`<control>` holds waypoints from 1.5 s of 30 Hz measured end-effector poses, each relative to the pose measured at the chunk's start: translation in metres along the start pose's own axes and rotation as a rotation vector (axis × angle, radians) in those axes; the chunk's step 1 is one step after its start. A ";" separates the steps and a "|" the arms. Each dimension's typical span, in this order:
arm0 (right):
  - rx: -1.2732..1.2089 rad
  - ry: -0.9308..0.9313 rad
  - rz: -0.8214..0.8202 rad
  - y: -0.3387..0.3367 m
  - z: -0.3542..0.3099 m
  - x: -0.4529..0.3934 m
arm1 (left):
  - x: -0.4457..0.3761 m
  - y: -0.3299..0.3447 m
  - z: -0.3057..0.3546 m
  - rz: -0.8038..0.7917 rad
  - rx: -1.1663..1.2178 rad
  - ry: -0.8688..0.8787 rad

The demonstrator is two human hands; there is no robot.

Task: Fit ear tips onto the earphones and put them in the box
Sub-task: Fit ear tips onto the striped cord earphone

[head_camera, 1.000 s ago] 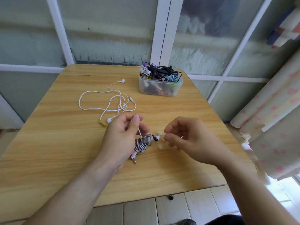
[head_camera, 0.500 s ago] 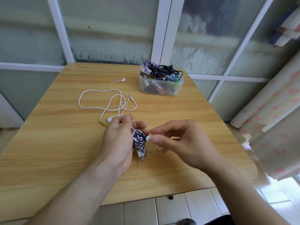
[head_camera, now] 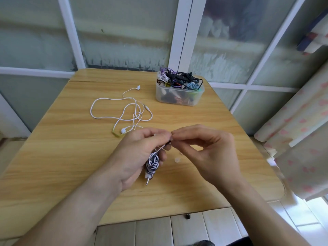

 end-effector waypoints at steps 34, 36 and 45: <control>-0.331 0.169 -0.205 0.004 0.010 -0.003 | 0.007 0.005 0.015 -0.109 -0.109 0.181; -0.325 0.155 -0.216 0.004 0.010 -0.003 | 0.008 0.006 0.012 -0.115 -0.089 0.134; -0.313 0.111 -0.292 0.003 0.009 -0.002 | 0.013 0.017 0.006 -0.172 -0.062 0.023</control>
Point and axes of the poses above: each hand's wrist, its own x-axis away from the middle knuckle, its own y-axis out of the palm, z = x × y, the point moved 8 cm from there along -x, towards the middle knuckle, and after that the axes turned 11 degrees about x, right-handed, at the moved point
